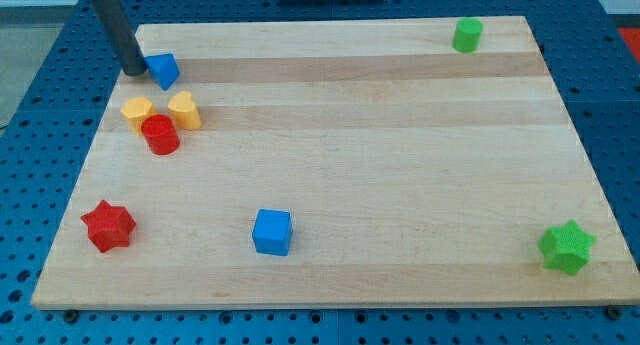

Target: Slide blue triangle closer to group of blocks

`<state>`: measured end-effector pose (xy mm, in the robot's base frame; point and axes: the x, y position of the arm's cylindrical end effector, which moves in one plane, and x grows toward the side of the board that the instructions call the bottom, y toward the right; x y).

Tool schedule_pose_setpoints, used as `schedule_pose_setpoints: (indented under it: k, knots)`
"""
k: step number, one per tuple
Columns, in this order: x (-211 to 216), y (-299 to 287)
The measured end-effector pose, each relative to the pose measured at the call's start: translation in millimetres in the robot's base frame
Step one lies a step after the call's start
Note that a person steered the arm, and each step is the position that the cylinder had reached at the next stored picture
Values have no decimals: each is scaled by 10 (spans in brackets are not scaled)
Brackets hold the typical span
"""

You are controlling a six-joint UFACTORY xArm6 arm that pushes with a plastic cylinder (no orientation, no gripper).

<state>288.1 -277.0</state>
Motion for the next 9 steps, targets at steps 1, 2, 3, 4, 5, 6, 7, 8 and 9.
schedule_pose_setpoints:
  k: [1, 2, 3, 4, 5, 6, 7, 8, 9]
  knots:
    - [0, 0]
    - [0, -49]
    - [-7, -49]
    - [-171, -49]
    - [-189, 28]
    - [289, 96]
    - [99, 114]
    - [-349, 103]
    - [73, 467]
